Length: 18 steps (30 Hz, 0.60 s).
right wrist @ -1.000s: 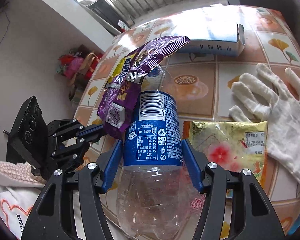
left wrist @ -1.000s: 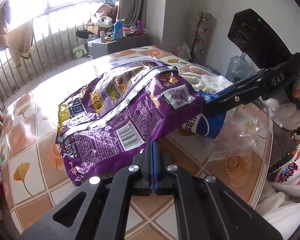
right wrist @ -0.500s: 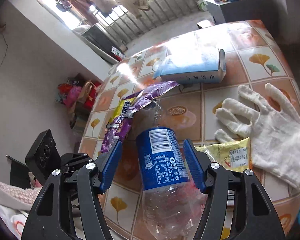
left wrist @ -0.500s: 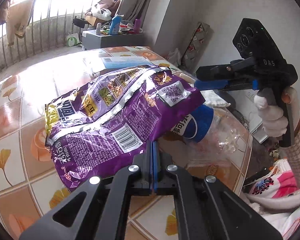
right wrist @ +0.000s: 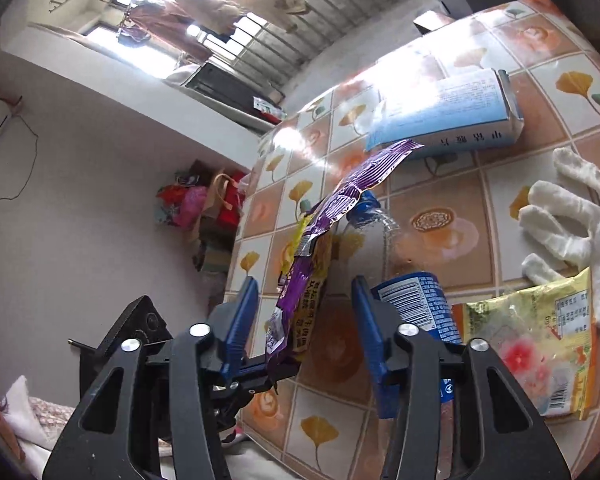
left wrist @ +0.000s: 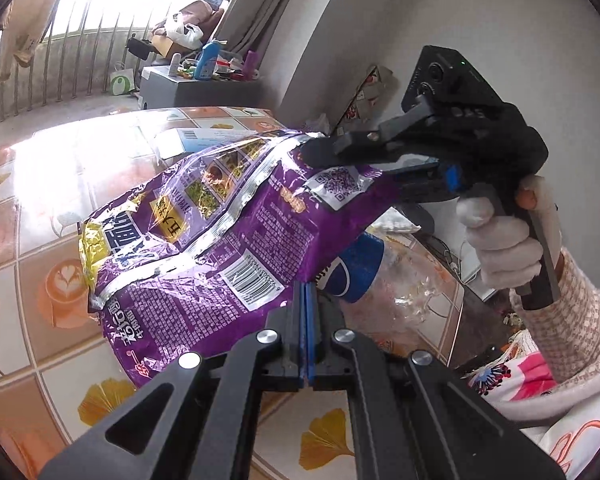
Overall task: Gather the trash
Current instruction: 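Lift the purple bag with the left tool while the right tool lifts the bottle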
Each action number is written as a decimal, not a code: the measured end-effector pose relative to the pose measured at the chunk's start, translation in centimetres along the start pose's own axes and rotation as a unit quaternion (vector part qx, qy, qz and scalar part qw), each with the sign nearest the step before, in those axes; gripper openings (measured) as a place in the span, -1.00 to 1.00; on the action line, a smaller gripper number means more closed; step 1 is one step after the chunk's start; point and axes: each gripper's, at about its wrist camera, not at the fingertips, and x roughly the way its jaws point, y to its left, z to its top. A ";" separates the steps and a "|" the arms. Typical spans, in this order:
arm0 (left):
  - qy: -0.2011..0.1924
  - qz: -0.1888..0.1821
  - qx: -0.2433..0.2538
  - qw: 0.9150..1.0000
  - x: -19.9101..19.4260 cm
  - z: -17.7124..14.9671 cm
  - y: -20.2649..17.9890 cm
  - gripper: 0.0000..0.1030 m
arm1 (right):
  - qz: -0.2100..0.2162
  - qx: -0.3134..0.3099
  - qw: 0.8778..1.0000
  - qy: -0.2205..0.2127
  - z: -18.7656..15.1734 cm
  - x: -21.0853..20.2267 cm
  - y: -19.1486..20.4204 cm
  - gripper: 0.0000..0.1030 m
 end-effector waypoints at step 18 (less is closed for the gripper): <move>-0.011 0.233 0.207 0.950 3.0 -2.3 -4.0 0.01 | 0.097 0.125 0.987 0.032 -0.7 -0.6 -1.6 -0.99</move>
